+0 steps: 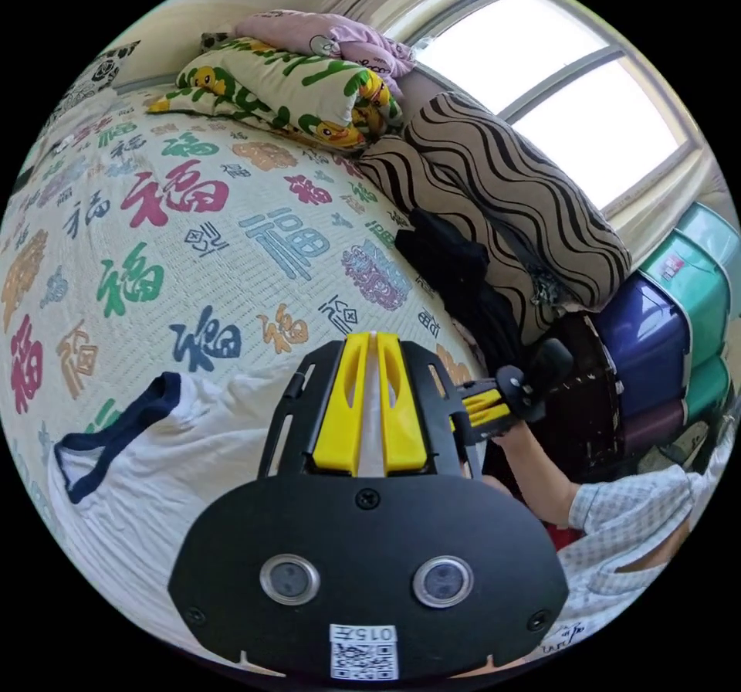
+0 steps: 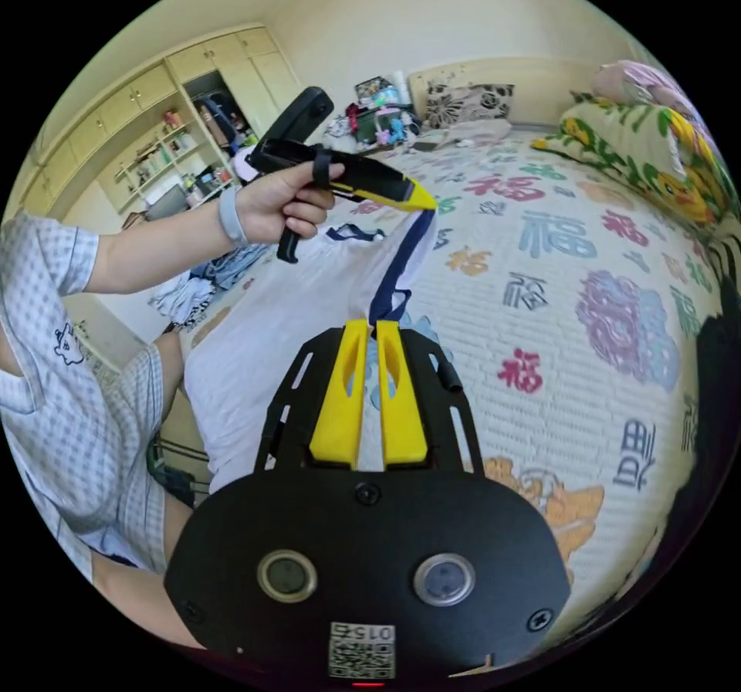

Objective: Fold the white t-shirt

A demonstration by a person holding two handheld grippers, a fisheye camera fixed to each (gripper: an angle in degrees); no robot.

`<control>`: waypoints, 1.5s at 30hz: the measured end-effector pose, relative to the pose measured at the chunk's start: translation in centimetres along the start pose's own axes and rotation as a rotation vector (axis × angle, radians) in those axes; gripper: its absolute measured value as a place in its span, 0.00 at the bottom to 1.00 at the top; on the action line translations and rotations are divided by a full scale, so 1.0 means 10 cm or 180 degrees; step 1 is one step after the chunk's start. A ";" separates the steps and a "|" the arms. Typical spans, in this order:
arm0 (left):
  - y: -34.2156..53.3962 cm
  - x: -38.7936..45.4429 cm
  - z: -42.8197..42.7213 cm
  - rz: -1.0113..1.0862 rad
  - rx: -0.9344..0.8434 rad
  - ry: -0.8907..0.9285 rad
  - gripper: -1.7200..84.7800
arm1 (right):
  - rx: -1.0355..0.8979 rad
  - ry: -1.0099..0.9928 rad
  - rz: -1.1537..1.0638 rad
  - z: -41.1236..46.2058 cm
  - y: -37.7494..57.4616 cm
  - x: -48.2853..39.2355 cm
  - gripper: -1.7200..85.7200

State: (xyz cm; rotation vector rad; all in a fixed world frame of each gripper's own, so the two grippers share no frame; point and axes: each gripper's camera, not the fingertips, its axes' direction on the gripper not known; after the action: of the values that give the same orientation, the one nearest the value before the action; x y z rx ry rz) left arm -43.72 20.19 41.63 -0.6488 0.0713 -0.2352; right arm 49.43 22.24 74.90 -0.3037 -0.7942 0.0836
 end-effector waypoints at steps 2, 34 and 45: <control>-0.03 0.04 0.39 -0.0156 -0.0091 -0.0125 0.02 | -0.0172 0.0078 0.0210 0.08 0.05 0.06 0.03; 0.28 -0.69 -0.85 0.0503 -0.1337 -0.2086 0.07 | -0.0191 0.0082 0.0110 1.13 -2.02 -0.31 0.06; 1.00 -1.88 -1.53 -0.0446 -0.0685 -0.1771 0.09 | -0.1646 0.0008 0.0091 2.98 -3.16 -0.26 0.03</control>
State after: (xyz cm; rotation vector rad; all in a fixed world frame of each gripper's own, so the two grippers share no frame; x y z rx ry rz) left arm -62.13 23.34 23.25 -0.9151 -0.4902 -0.1759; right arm 25.10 -1.29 102.17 -0.8038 -0.8017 -0.0985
